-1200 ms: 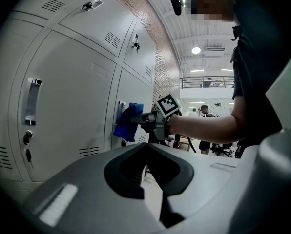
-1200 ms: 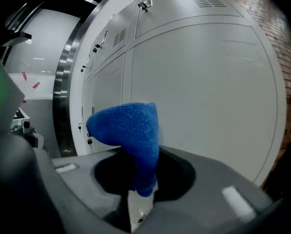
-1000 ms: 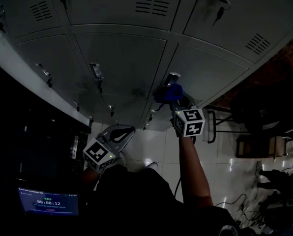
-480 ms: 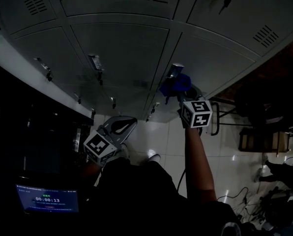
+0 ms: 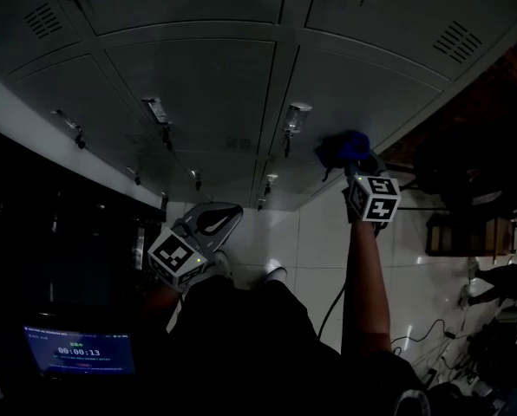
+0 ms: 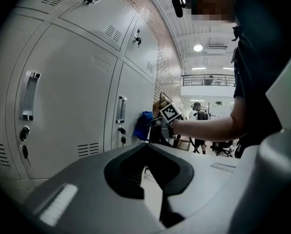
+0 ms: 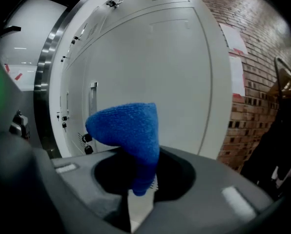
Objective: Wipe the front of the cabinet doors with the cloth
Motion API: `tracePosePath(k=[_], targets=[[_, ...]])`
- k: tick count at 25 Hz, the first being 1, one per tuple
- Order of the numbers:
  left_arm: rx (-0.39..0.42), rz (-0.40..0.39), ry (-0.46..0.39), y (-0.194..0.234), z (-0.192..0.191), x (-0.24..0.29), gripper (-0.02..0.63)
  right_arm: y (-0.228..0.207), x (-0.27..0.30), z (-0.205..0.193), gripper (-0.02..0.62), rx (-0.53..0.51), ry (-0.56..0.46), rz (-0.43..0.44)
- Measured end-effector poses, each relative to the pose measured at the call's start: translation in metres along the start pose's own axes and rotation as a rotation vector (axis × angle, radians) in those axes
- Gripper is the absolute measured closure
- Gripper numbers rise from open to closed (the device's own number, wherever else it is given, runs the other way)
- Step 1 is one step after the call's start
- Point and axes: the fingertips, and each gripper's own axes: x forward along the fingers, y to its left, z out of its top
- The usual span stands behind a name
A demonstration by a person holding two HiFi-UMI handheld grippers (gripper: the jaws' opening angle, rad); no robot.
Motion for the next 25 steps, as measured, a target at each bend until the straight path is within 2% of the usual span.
tracePosePath(k=[10, 16, 20, 25], targets=[[0.013, -0.022, 0.019, -0.013, -0.002, 0.007, 0.600, -0.075, -0.026, -0.017, 0.515, 0.057, -0.005, -0.155], [0.010, -0.023, 0.026, -0.021, -0.004, 0.005, 0.600, -0.091, -0.033, -0.034, 0.515, 0.079, 0.011, -0.187], [0.002, -0.013, 0.029, -0.020, -0.008, 0.001, 0.600, -0.072, -0.041, -0.033, 0.515, 0.075, -0.016, -0.141], [-0.010, -0.015, 0.033, -0.022, -0.012, 0.004, 0.600, -0.002, -0.023, -0.052, 0.515, 0.033, 0.008, 0.008]])
